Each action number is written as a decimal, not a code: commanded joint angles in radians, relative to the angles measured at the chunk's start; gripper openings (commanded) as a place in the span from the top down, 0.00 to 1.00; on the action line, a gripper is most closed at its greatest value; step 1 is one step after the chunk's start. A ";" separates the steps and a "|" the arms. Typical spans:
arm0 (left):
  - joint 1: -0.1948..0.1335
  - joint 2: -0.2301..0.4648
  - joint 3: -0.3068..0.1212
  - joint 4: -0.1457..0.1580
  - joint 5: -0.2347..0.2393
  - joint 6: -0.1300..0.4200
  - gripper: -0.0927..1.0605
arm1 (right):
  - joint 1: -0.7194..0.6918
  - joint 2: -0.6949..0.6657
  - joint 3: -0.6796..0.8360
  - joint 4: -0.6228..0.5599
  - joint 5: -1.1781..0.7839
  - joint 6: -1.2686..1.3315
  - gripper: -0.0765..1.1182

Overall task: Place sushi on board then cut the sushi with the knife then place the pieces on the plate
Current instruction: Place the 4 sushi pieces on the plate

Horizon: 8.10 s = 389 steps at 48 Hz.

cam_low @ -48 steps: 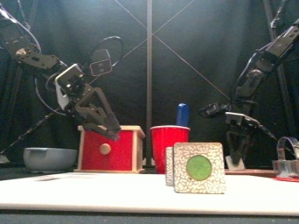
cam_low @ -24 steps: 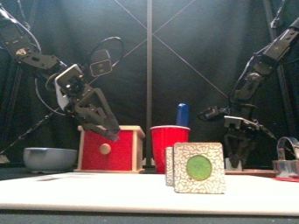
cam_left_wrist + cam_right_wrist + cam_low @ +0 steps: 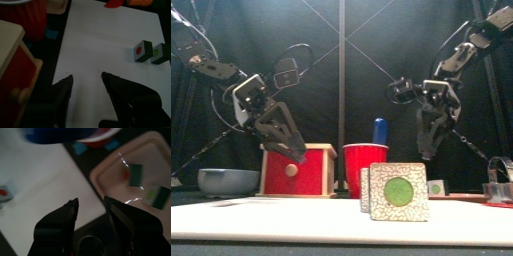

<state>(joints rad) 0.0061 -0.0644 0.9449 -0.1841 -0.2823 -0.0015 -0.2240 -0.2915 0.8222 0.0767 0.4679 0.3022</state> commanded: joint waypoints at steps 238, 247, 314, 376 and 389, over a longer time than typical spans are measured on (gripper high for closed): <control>-0.002 0.009 -0.026 -0.012 0.000 0.000 0.18 | 0.377 0.109 -0.117 0.100 -0.140 -0.006 0.25; -0.003 0.009 -0.026 -0.018 0.000 0.000 0.18 | 0.448 0.230 -0.227 0.075 -0.137 -0.006 0.25; -0.006 0.011 -0.011 -0.018 0.000 0.003 0.18 | 0.477 0.436 -0.397 0.026 -0.054 -0.002 0.42; 0.005 0.011 -0.017 -0.028 0.000 0.002 0.18 | -0.170 -0.018 0.107 -0.245 0.098 -0.003 0.37; 0.005 0.011 -0.018 -0.044 0.000 0.002 0.18 | -0.201 -0.006 0.135 -0.229 0.017 -0.006 0.24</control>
<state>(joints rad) 0.0077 -0.0491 0.9434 -0.2209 -0.2777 0.0015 -0.4172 -0.2869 0.9618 -0.1549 0.4939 0.2976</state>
